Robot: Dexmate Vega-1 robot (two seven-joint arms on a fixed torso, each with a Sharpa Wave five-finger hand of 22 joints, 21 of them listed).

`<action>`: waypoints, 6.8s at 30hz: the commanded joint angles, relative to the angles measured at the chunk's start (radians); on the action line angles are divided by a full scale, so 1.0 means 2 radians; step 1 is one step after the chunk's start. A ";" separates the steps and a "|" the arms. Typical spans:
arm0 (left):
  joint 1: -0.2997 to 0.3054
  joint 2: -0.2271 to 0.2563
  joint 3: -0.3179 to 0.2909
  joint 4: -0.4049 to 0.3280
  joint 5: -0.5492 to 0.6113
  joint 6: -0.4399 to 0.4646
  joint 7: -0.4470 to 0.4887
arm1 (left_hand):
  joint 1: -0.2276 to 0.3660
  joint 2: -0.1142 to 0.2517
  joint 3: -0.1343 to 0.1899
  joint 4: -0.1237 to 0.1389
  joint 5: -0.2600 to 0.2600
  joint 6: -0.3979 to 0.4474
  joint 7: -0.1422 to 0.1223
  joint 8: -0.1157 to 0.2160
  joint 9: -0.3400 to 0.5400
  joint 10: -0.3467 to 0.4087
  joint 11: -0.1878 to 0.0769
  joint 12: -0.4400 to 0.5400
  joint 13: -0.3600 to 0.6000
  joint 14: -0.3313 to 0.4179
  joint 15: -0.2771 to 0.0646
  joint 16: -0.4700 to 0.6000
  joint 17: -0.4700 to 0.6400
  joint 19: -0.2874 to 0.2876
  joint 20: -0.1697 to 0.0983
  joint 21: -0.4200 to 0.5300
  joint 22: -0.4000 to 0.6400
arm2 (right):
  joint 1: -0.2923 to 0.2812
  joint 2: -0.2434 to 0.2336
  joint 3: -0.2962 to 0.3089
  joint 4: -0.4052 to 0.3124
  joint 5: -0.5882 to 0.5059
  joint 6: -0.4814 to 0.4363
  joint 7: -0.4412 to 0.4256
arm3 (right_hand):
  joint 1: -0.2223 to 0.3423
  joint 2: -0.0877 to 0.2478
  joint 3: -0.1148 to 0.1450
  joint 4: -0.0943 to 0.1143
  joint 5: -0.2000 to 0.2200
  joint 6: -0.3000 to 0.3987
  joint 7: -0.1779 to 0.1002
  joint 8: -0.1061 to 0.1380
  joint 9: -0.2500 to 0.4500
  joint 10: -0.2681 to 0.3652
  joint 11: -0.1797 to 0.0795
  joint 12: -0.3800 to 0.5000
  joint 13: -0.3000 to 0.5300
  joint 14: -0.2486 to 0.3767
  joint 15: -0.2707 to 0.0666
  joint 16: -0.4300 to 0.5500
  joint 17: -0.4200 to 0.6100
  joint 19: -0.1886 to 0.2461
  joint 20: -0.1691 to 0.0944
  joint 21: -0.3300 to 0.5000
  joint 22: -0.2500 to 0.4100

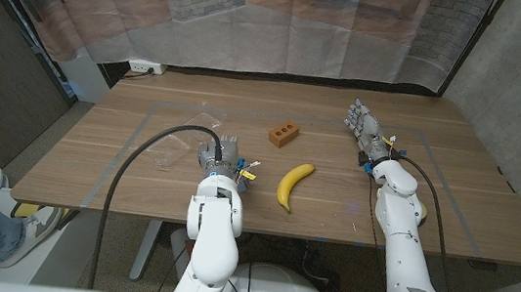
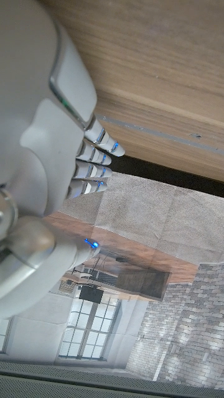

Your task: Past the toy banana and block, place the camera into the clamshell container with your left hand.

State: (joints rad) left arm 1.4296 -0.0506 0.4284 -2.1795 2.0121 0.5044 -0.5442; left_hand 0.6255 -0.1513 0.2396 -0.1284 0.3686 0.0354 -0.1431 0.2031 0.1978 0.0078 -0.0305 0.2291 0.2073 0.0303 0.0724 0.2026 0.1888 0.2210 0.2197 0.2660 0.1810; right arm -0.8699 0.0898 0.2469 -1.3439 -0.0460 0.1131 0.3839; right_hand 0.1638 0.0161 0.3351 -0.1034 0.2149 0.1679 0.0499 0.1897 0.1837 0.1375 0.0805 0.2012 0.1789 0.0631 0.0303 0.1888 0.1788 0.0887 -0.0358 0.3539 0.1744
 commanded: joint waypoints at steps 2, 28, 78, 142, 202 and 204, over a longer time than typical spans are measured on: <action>-0.021 0.003 0.001 0.032 -0.023 -0.006 0.006 | 0.003 0.000 -0.002 0.001 0.003 -0.003 -0.002 0.000 0.003 -0.003 -0.001 -0.001 0.002 -0.004 0.001 -0.003 0.001 0.004 0.000 -0.002 0.001 | 0.000 0.002 -0.001 0.001 0.001 0.001 -0.004 | 0.001 0.003 0.002 -0.003 0.000 0.002 -0.004 0.004 0.003 0.003 -0.001 0.004 0.002 0.004 0.001 0.002 0.002 0.004 -0.005 -0.003 0.002; -0.034 -0.002 0.005 0.050 -0.046 0.001 -0.017 | 0.011 0.008 -0.003 0.001 0.007 0.016 0.002 0.007 0.003 0.001 0.000 0.001 0.003 0.001 0.000 -0.001 0.001 0.008 0.000 -0.007 0.001 | 0.006 0.004 -0.001 0.011 -0.001 0.002 -0.004 | 0.001 0.003 0.001 -0.004 0.000 0.004 -0.005 0.004 0.003 0.004 -0.002 0.004 0.002 0.005 -0.001 0.001 0.002 0.006 -0.004 -0.007 0.002; -0.055 -0.032 0.028 0.106 -0.040 0.032 -0.020 | 0.072 0.031 0.009 -0.010 0.008 0.066 -0.005 0.019 0.003 0.034 -0.023 0.009 0.003 0.066 -0.025 0.017 0.005 0.069 -0.003 0.004 0.008 | 0.017 0.002 0.016 0.030 0.002 0.006 0.006 | 0.001 0.004 0.000 -0.005 0.000 0.004 -0.005 0.003 0.003 0.005 -0.001 0.004 0.002 0.008 -0.001 0.001 0.002 0.013 -0.001 -0.014 0.002; -0.056 -0.080 0.063 0.145 -0.038 0.114 0.075 | 0.370 0.132 0.108 -0.022 -0.080 0.269 0.036 0.063 0.017 0.202 -0.038 0.070 0.037 0.279 -0.057 0.102 0.125 0.246 -0.070 0.125 0.034 | 0.014 -0.001 0.003 0.022 0.025 0.018 0.024 | -0.001 0.001 -0.004 -0.007 0.000 0.008 -0.005 0.003 0.003 0.005 -0.001 0.003 0.002 0.016 -0.003 0.001 0.002 0.031 0.002 -0.020 0.002; -0.056 -0.031 -0.005 0.038 -0.083 0.035 0.014 | 0.381 0.129 0.107 -0.012 -0.078 0.294 0.043 0.070 0.020 0.228 -0.040 0.086 0.061 0.307 -0.066 0.103 0.162 0.242 -0.089 0.168 0.032 | -0.008 0.001 -0.011 -0.022 0.028 0.016 -0.010 | 0.002 0.002 -0.005 -0.009 0.001 0.019 -0.005 0.006 0.003 0.018 -0.002 0.007 0.002 0.020 -0.006 0.000 0.002 0.030 -0.006 -0.035 0.002; -0.055 -0.030 -0.008 0.035 -0.085 0.032 0.012 | 0.381 0.129 0.107 -0.012 -0.078 0.294 0.043 0.070 0.020 0.228 -0.040 0.086 0.061 0.308 -0.066 0.103 0.162 0.241 -0.090 0.168 0.032 | -0.008 0.002 -0.011 -0.022 0.028 0.016 -0.011 | 0.002 0.002 -0.005 -0.009 0.001 0.019 -0.004 0.006 0.003 0.018 -0.002 0.007 0.002 0.020 -0.006 0.000 0.002 0.030 -0.006 -0.035 0.002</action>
State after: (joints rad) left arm 1.3207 -0.1290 0.4509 -2.0696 1.8645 0.5956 -0.5034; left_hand 1.3432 0.0716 0.4535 -0.1569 0.2087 0.6148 -0.0573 0.3366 0.2368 0.4551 -0.1092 0.3928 0.3276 0.5919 -0.0132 0.4003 0.5065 0.6731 0.0742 0.5961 0.2421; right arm -0.8830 0.0938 0.2307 -1.3795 0.0125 0.1445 0.3772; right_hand 0.1638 0.0161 0.3213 -0.1173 0.2149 0.1985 0.0375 0.1974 0.1837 0.1627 0.0734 0.2077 0.1789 0.1019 0.0194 0.1888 0.1788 0.1523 -0.0357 0.2842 0.1743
